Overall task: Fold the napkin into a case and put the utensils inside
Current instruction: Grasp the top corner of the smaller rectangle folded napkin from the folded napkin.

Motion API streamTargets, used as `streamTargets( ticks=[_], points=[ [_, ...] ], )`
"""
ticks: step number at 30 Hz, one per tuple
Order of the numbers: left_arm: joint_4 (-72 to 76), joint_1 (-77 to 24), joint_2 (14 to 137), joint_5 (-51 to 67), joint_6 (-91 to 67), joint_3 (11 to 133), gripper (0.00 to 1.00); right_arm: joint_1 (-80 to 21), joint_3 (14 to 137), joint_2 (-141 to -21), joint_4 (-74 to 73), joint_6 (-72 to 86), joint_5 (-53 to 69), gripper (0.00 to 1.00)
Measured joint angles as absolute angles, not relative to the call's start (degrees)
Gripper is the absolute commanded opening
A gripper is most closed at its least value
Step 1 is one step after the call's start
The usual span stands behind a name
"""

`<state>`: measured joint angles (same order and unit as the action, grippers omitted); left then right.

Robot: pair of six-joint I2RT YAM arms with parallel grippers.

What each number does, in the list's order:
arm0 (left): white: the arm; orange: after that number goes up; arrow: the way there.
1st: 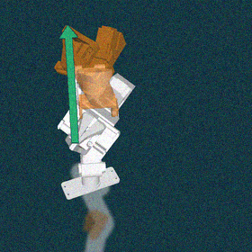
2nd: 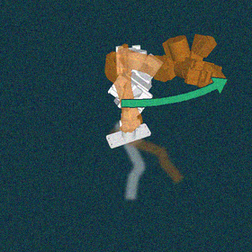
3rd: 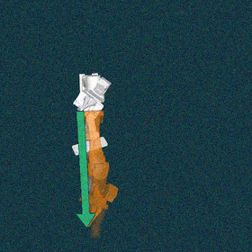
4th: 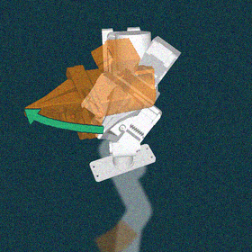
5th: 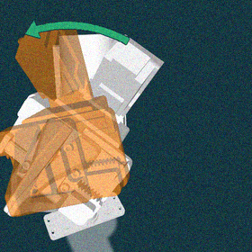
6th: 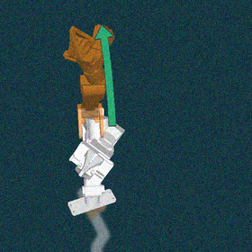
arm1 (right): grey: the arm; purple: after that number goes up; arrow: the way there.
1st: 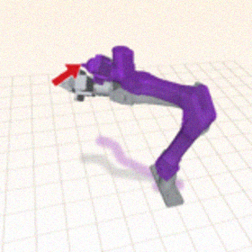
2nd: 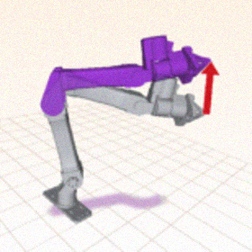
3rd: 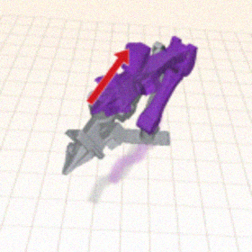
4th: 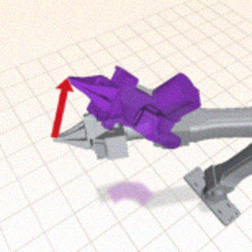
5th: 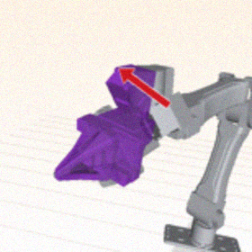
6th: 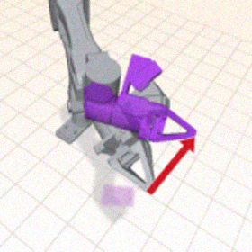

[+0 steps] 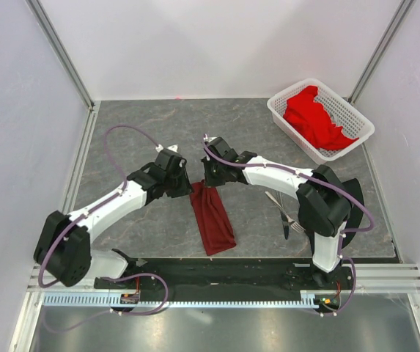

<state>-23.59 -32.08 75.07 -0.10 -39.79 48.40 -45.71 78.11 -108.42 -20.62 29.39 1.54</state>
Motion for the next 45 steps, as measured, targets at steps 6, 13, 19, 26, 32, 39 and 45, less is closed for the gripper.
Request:
streamTargets(
  ticks=[6,13,19,26,32,39,45],
  points=[
    [-23.4,-35.4,81.9,-4.3,-37.2,51.2,0.29,-45.8,78.1,-108.4,-20.1,30.5,4.2,0.0],
    [-23.5,-39.9,87.2,-11.1,-34.5,53.4,0.25,-45.6,78.0,-108.4,-20.0,31.4,5.4,0.0],
    [-23.6,-41.4,89.4,-15.2,-33.6,54.0,0.27,-45.2,77.3,-108.4,-19.6,31.8,6.5,0.0],
    [-23.5,-41.6,92.4,-16.9,-33.1,54.7,0.28,-44.9,77.1,-108.4,-19.2,32.3,7.1,0.0],
    [-23.4,-41.6,92.7,-17.3,-33.1,54.7,0.3,-44.8,76.6,-108.4,-18.4,32.7,7.7,0.0],
    [-22.6,-41.6,94.2,-17.5,-33.1,54.9,0.23,-44.7,76.2,-108.4,-18.3,33.0,7.8,0.0],
    [-22.3,-41.6,94.6,-17.5,-33.1,55.1,0.11,-44.8,76.2,-108.4,-17.8,33.0,8.3,0.0]
  ],
)
